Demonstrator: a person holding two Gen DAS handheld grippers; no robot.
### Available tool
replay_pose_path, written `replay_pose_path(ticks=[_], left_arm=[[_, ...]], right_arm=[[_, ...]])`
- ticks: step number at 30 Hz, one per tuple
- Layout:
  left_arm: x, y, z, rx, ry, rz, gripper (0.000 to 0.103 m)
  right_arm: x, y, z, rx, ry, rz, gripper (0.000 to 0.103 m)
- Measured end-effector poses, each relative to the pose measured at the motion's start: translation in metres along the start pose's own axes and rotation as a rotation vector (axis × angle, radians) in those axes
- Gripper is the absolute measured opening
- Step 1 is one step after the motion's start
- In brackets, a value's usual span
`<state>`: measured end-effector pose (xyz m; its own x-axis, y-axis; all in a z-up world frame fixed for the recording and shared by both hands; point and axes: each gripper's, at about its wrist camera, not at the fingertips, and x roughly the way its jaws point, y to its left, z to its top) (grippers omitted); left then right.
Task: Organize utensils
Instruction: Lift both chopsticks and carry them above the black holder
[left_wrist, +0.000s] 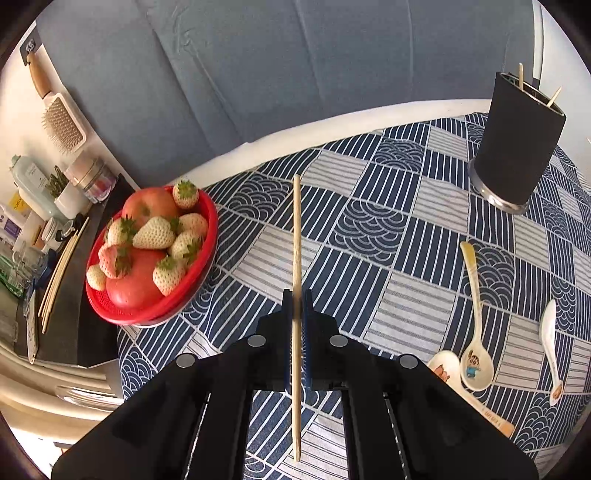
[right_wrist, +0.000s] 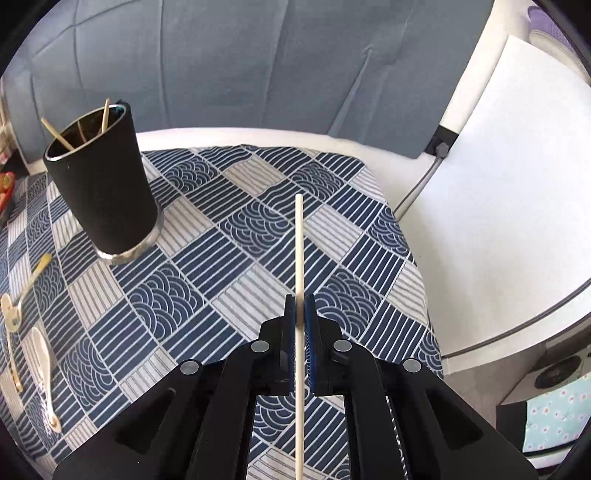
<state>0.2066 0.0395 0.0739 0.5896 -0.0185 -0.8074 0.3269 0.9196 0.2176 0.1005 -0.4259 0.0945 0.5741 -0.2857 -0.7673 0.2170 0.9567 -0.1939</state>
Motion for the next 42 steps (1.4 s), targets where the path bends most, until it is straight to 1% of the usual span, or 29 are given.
replay_pose_path(ticks=[4,9,12,16,21,23,24,27,29,33,37,39,42], left_arm=[[-0.012,-0.004,0.022,-0.004,-0.049,-0.013,0.005],[-0.031,-0.013,0.044,0.009,-0.117,-0.027,0.005],[-0.042,-0.019,0.06,0.014,-0.158,-0.028,0.005],[-0.058,-0.026,0.081,0.014,-0.217,-0.038,0.005],[-0.076,-0.045,0.107,0.007,-0.301,-0.073,0.005],[-0.082,-0.056,0.117,0.015,-0.334,-0.061,0.005],[-0.084,-0.061,0.122,0.013,-0.343,-0.068,0.005],[-0.09,-0.072,0.135,-0.005,-0.367,-0.124,0.005],[-0.095,-0.079,0.143,-0.009,-0.399,-0.149,0.005],[-0.106,-0.095,0.156,-0.024,-0.478,-0.235,0.005],[-0.109,-0.114,0.163,-0.01,-0.55,-0.291,0.005],[-0.109,-0.124,0.166,0.001,-0.574,-0.313,0.005],[-0.108,-0.136,0.171,0.0,-0.608,-0.369,0.005]], right_arm=[[-0.013,0.0,0.022,0.013,-0.068,0.015,0.005],[-0.035,0.002,0.05,0.07,-0.204,-0.015,0.005],[-0.044,0.003,0.067,0.109,-0.271,0.005,0.005],[-0.052,0.014,0.087,0.099,-0.33,0.034,0.005],[-0.058,0.037,0.114,0.059,-0.384,0.066,0.005],[-0.06,0.045,0.122,0.047,-0.407,0.081,0.005],[-0.061,0.048,0.127,0.043,-0.418,0.092,0.005],[-0.061,0.056,0.138,0.045,-0.446,0.136,0.005],[-0.063,0.062,0.144,0.052,-0.479,0.176,0.005],[-0.067,0.074,0.146,0.079,-0.587,0.234,0.005],[-0.07,0.085,0.142,0.102,-0.675,0.272,0.005],[-0.07,0.09,0.141,0.105,-0.696,0.29,0.005],[-0.067,0.094,0.141,0.123,-0.707,0.309,0.005]])
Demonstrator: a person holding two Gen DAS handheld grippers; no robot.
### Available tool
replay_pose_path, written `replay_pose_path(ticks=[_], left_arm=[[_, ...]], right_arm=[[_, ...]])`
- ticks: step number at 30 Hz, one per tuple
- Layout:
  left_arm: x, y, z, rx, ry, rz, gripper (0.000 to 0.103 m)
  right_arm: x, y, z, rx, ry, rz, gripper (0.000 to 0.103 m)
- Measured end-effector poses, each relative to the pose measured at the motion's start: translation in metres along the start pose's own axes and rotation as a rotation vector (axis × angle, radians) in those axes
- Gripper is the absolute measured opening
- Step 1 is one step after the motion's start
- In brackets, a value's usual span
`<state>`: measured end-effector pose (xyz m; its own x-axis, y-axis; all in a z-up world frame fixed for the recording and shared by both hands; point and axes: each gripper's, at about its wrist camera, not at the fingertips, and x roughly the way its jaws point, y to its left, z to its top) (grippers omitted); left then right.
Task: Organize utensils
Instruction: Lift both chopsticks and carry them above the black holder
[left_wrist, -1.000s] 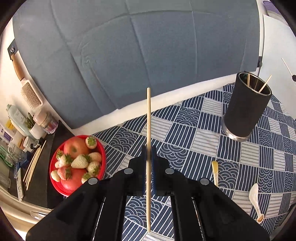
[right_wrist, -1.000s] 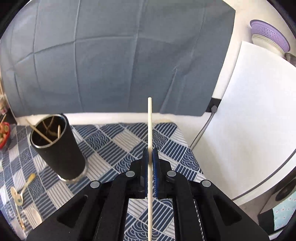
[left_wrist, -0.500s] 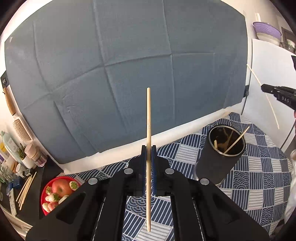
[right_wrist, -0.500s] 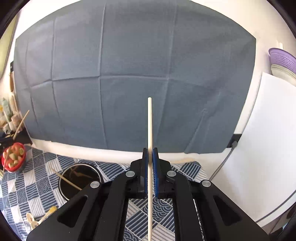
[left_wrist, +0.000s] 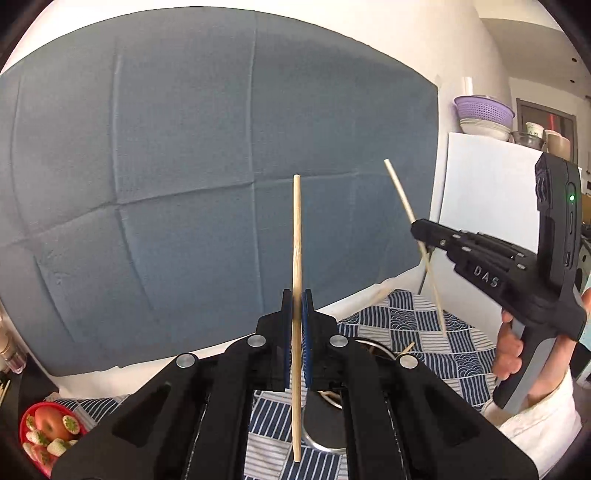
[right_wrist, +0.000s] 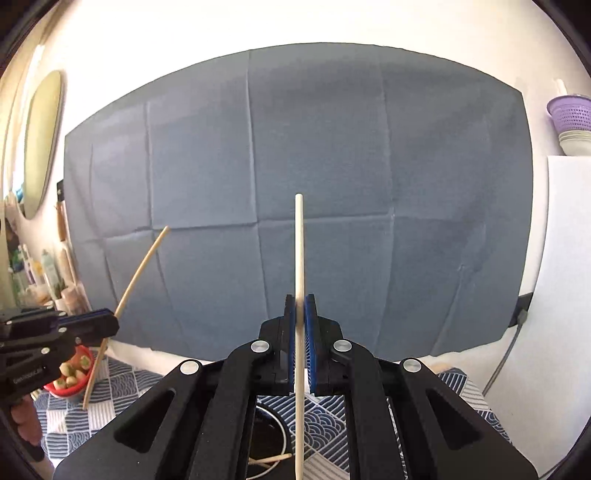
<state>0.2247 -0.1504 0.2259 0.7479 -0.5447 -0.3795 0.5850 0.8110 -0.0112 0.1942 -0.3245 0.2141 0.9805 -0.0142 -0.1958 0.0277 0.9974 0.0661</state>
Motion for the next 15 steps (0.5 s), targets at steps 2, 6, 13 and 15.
replay_pose_path(ticks=[2,6,13,15], left_arm=[[0.005,-0.005,0.0,-0.013,-0.027,-0.036,0.005],[0.018,-0.013,-0.003,-0.039,-0.076,-0.11,0.005],[0.04,-0.01,-0.019,-0.134,-0.094,-0.148,0.005],[0.043,-0.008,-0.024,-0.162,-0.121,-0.163,0.005]], right_arm=[[0.004,0.0,-0.003,0.017,0.004,0.019,0.005],[0.004,-0.002,-0.013,0.06,-0.06,0.083,0.005],[-0.005,-0.008,-0.04,0.16,-0.205,0.203,0.005],[-0.002,-0.004,-0.047,0.149,-0.212,0.214,0.005]])
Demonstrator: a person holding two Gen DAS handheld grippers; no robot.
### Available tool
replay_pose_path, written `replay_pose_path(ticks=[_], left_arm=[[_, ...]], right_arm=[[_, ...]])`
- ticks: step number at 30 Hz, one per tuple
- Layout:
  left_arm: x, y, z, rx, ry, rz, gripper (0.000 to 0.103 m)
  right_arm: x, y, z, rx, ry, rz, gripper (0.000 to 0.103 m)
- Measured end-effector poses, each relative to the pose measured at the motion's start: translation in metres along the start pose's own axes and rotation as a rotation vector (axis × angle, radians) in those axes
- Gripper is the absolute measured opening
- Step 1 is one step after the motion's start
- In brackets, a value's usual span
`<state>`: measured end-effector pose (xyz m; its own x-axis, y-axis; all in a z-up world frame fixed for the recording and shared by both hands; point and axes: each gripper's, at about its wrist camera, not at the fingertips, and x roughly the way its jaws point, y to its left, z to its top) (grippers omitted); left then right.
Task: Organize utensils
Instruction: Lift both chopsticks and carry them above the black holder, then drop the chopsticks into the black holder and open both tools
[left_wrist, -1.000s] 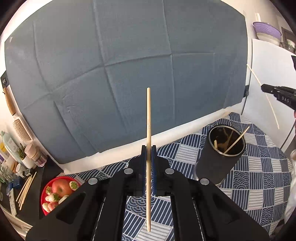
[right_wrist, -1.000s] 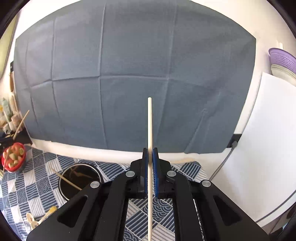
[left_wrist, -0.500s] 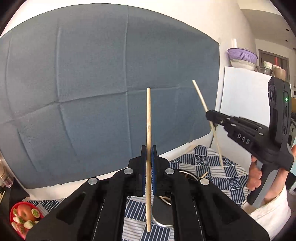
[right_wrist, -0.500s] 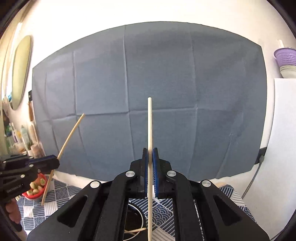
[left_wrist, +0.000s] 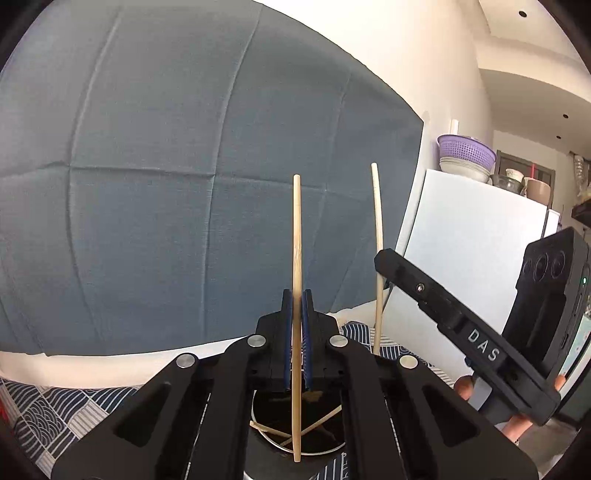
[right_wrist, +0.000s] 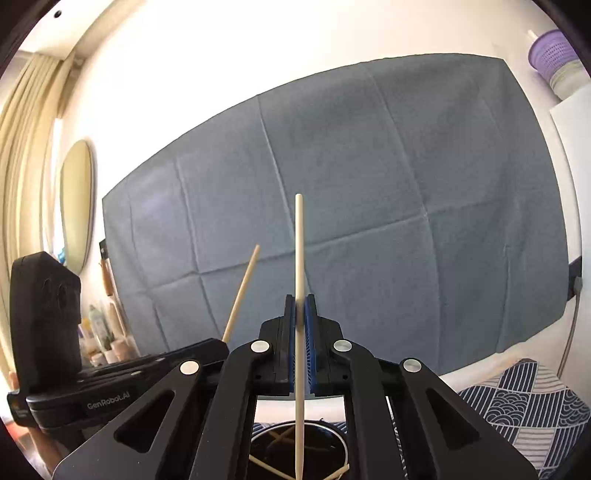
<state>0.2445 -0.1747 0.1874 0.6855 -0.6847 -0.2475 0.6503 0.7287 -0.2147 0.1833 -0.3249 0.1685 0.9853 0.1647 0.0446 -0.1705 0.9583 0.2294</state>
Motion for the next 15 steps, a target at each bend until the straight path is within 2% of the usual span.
replay_pose_path(ticks=[2,6,10,15], left_arm=[[0.001,0.002,-0.006,-0.033,-0.041,-0.039,0.005],[0.011,-0.001,-0.017,-0.038,-0.06,-0.092,0.005],[0.017,-0.002,-0.029,-0.016,-0.081,-0.088,0.005],[0.028,0.013,-0.042,-0.083,-0.062,-0.126,0.005]], right_arm=[[0.003,0.001,-0.006,0.0,-0.001,0.003,0.005],[0.007,0.001,-0.018,-0.005,-0.003,-0.001,0.005],[0.005,0.0,-0.026,-0.039,-0.001,-0.03,0.005],[0.008,0.005,-0.034,-0.09,0.024,-0.069,0.005]])
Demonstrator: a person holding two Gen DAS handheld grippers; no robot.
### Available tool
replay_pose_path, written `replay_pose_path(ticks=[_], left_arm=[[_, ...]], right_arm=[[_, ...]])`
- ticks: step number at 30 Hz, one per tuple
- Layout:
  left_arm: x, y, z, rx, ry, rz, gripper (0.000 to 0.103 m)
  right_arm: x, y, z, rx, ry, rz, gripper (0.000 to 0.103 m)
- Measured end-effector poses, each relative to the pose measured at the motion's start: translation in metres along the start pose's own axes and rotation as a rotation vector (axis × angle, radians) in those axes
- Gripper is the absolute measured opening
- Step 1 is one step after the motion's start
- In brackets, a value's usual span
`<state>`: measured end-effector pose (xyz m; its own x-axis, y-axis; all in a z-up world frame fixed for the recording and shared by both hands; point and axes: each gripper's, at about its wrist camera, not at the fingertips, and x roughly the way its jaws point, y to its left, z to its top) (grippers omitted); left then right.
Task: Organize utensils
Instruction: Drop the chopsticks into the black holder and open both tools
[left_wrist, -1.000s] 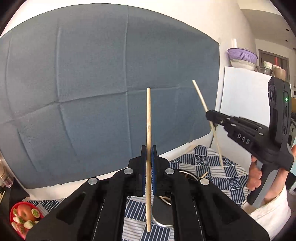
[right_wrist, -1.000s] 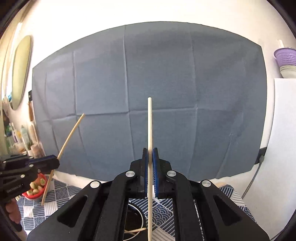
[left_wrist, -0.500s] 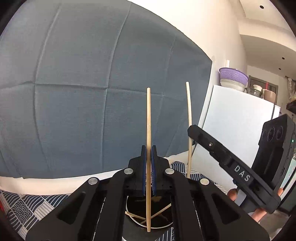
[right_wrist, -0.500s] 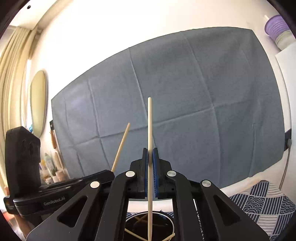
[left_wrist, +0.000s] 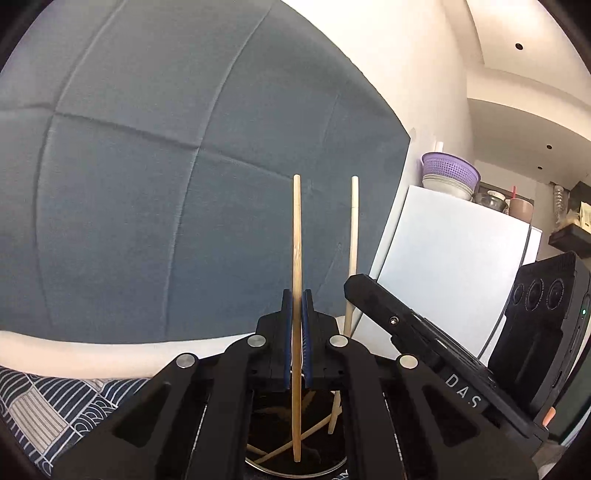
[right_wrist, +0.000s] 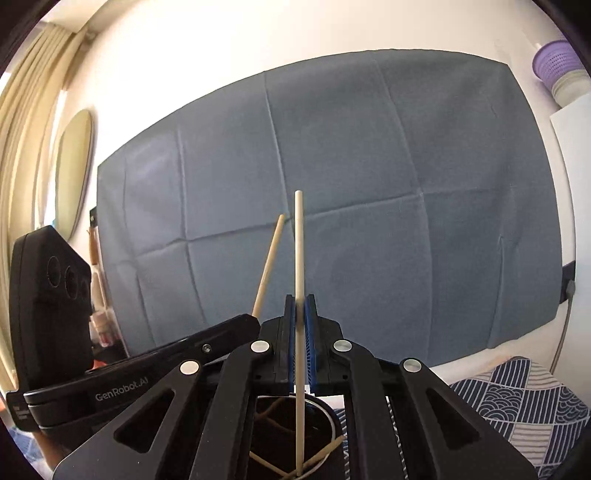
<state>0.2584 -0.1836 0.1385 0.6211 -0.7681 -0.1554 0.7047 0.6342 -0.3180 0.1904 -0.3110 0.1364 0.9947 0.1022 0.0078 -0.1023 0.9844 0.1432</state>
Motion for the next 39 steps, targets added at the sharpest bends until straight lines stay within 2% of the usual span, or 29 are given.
replay_pose_path(ticks=[10,21,22,23,24,25,26,27,28,29,30,31,33,39], left_arm=[[-0.019,0.004,-0.008,0.05,0.022,0.03,0.005],[-0.041,-0.004,-0.014,0.104,0.046,0.053,0.007],[-0.043,-0.005,-0.013,0.108,0.052,0.056,0.013],[-0.044,-0.005,-0.014,0.111,0.056,0.061,0.019],[-0.046,-0.006,-0.013,0.117,0.055,0.072,0.035],[-0.048,-0.007,-0.014,0.126,0.053,0.079,0.052],[-0.051,-0.008,-0.014,0.137,0.048,0.09,0.059],[-0.055,-0.009,-0.014,0.149,0.04,0.105,0.07],[-0.056,-0.01,-0.013,0.16,0.041,0.114,0.076],[-0.058,-0.01,-0.013,0.17,0.049,0.119,0.079],[-0.06,-0.01,-0.013,0.18,0.055,0.13,0.084],[-0.062,-0.009,-0.013,0.188,0.06,0.142,0.089],[-0.068,-0.007,-0.012,0.188,0.063,0.154,0.097],[-0.086,0.003,-0.008,0.176,0.075,0.194,0.097]], right_arm=[[0.002,0.019,-0.003,-0.078,0.042,-0.018,0.005],[-0.024,0.019,0.004,-0.081,0.011,-0.041,0.007],[-0.025,0.019,0.004,-0.081,0.012,-0.046,0.008],[-0.026,0.019,0.005,-0.08,0.012,-0.051,0.013],[-0.027,0.019,0.005,-0.078,0.01,-0.054,0.018],[-0.029,0.018,0.005,-0.074,0.006,-0.058,0.031],[-0.031,0.018,0.005,-0.068,-0.002,-0.061,0.046],[-0.036,0.015,0.005,-0.063,-0.011,-0.064,0.052],[-0.039,0.014,0.005,-0.057,-0.02,-0.069,0.062],[-0.042,0.013,0.006,-0.046,-0.03,-0.082,0.078],[-0.046,0.011,0.007,-0.033,-0.043,-0.094,0.087],[-0.049,0.009,0.008,-0.018,-0.054,-0.095,0.093],[-0.051,0.006,0.012,0.01,-0.043,-0.064,0.093],[-0.056,0.007,0.017,-0.01,-0.024,-0.091,0.093]])
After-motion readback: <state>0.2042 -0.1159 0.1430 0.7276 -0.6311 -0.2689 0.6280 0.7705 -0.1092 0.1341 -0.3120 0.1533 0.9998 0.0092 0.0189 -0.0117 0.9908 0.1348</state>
